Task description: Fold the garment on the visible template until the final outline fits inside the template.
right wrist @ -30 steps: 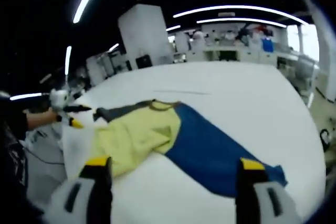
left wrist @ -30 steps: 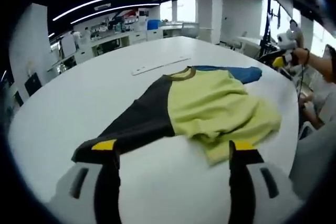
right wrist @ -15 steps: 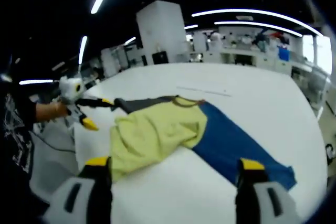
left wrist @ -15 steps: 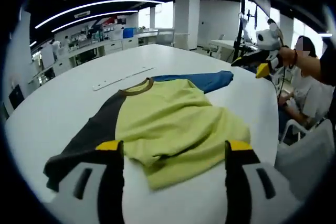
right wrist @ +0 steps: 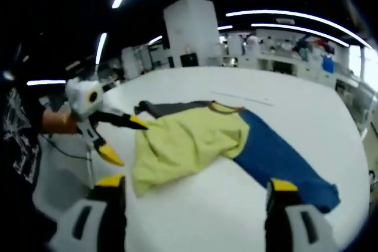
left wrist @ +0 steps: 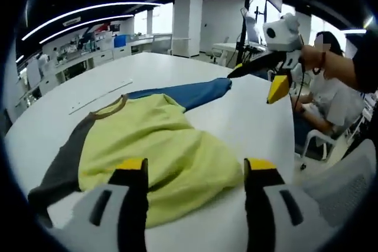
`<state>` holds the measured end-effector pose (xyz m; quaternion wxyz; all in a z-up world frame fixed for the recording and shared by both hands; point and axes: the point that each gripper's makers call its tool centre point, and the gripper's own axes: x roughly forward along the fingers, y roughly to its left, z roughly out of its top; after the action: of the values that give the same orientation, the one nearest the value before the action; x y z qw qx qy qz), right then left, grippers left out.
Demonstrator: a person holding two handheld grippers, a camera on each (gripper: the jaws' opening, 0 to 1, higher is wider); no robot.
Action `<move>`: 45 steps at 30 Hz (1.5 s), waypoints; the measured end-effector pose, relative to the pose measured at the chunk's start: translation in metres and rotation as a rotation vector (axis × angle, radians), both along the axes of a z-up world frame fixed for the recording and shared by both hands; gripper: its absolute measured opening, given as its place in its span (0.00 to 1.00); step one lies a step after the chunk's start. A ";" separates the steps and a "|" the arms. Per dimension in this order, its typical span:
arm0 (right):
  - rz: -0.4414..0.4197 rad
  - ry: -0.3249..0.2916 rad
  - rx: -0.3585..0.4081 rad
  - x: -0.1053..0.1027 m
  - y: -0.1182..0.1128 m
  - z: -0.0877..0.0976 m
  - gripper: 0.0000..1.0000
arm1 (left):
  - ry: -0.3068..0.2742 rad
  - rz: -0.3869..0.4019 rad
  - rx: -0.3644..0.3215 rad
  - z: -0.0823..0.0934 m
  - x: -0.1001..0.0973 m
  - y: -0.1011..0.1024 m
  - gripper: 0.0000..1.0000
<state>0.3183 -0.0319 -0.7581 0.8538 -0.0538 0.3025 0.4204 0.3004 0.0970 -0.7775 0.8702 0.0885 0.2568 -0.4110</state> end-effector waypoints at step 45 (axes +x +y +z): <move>-0.051 0.006 0.005 -0.010 0.013 -0.021 0.99 | 0.274 0.120 -0.107 -0.034 0.011 -0.018 0.00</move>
<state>0.3079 -0.0187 -0.7787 0.8633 -0.0425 0.3052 0.3997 0.3109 0.0790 -0.8118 0.8535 -0.0304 0.3555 -0.3797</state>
